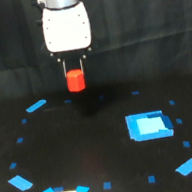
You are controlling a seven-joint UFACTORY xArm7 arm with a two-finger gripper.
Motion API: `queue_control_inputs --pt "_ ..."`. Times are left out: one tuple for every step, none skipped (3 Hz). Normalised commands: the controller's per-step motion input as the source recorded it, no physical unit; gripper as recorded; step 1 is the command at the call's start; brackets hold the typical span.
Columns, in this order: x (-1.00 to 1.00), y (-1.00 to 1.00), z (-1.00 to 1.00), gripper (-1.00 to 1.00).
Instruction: Pick up the red object from the table
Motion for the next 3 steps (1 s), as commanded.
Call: queue_control_inputs --pt "0.89 -1.00 -0.22 -0.13" --pt "-0.23 -1.00 -1.00 -0.83" --pt "0.48 1.00 1.00 -1.00"
